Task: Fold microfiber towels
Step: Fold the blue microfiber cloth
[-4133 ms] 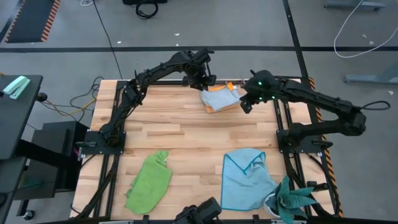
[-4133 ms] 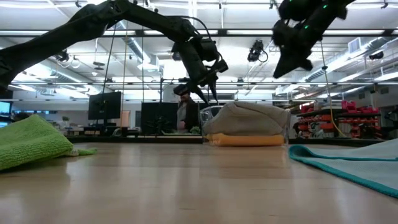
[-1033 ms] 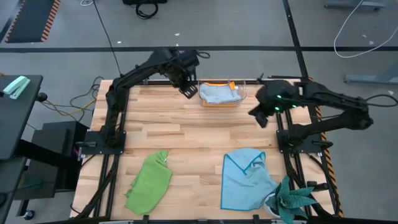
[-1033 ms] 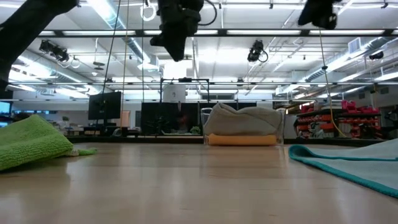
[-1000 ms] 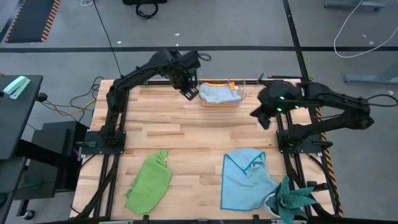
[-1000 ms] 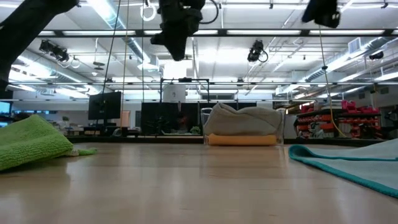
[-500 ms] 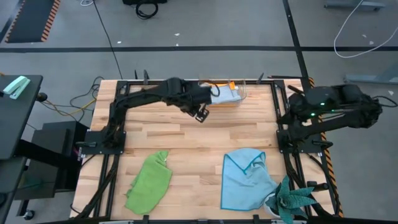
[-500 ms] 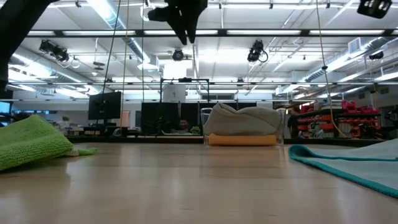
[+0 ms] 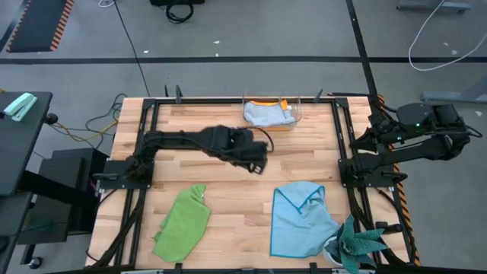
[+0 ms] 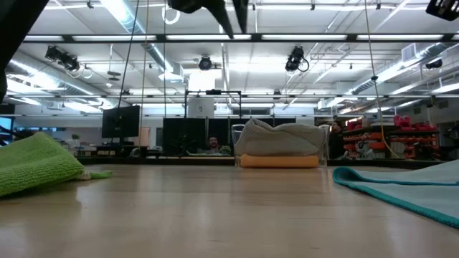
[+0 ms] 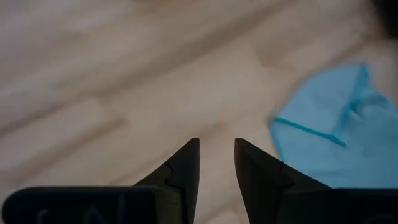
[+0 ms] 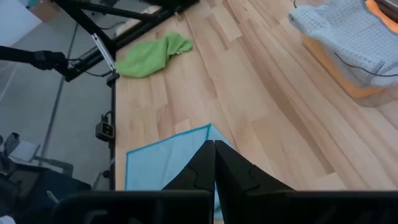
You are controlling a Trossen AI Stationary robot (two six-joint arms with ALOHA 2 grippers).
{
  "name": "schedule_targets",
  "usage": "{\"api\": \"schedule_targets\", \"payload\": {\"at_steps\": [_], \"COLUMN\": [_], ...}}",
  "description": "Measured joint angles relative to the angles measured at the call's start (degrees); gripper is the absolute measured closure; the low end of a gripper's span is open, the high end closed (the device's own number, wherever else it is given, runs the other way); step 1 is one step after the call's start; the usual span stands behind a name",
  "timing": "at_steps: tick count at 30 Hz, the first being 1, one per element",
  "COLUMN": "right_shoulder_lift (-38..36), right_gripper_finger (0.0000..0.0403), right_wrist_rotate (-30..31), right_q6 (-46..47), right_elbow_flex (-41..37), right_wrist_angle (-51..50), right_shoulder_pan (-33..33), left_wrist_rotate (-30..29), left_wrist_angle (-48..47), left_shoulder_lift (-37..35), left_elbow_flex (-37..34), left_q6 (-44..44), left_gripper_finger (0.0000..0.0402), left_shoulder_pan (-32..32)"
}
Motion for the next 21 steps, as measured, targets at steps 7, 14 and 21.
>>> {"api": "schedule_targets", "payload": {"at_steps": [7,14,21], "right_shoulder_lift": [0.29,0.30,0.82], "right_gripper_finger": [0.0389,0.0391,0.0391], "right_wrist_rotate": [-0.02,-0.02,-0.03], "right_q6": [-1.55,-1.24,-0.42], "right_elbow_flex": [-3.08,-6.13,-7.79], "right_wrist_angle": [0.32,0.99,1.49], "right_shoulder_pan": [0.00,0.00,0.00], "left_wrist_rotate": [5.37,7.51,8.69], "left_wrist_angle": [12.20,31.93,36.31], "left_shoulder_lift": [7.79,13.97,19.55], "left_elbow_flex": [-0.11,0.06,-0.07], "left_q6": [5.52,15.83,36.27], "left_gripper_finger": [0.0294,0.0294,0.0294], "left_shoulder_pan": [-3.06,-2.96,-2.99]}}
